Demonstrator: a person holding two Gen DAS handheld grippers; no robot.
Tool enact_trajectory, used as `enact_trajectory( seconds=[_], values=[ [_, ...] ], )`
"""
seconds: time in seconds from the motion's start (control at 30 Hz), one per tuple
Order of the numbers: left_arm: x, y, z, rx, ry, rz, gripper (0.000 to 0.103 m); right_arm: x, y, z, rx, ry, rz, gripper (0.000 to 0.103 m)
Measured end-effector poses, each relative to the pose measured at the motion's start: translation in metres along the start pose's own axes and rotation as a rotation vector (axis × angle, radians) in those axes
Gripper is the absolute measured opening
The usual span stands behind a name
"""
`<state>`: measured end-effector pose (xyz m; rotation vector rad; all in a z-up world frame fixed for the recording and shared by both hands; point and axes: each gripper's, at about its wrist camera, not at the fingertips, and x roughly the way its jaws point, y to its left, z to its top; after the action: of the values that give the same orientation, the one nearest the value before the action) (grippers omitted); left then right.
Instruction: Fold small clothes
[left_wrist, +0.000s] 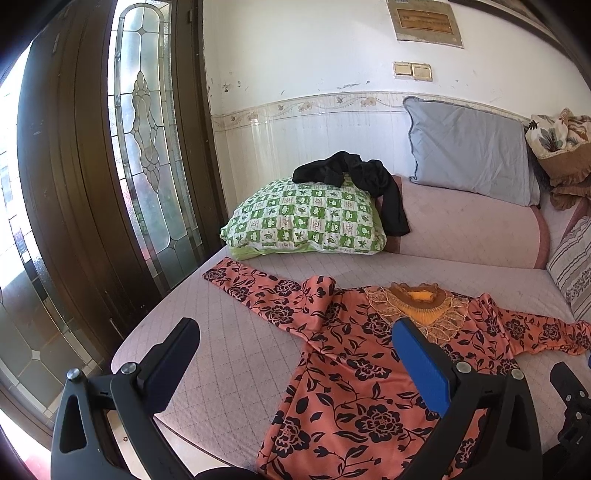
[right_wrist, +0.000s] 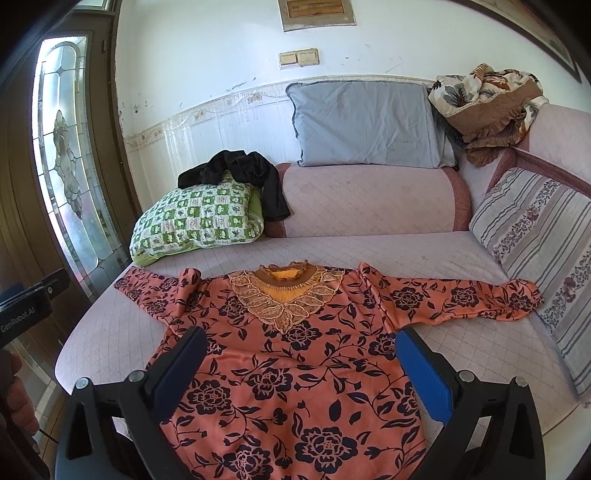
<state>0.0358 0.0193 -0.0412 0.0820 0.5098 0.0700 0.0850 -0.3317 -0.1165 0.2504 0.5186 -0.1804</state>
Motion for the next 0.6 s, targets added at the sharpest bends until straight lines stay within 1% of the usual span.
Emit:
enact_trajectory(
  seconds=[0.13,0.6],
  values=[
    [0.002,-0.001,-0.001,0.003,0.005,0.001,0.103,0.004,-0.005,0.0,0.013,0.011,0.003,0.103],
    [0.012,-0.004,-0.006,0.01,0.024,0.01,0.103,0.012,-0.002,-0.001,0.009,0.023,0.01,0.103]
  ],
)
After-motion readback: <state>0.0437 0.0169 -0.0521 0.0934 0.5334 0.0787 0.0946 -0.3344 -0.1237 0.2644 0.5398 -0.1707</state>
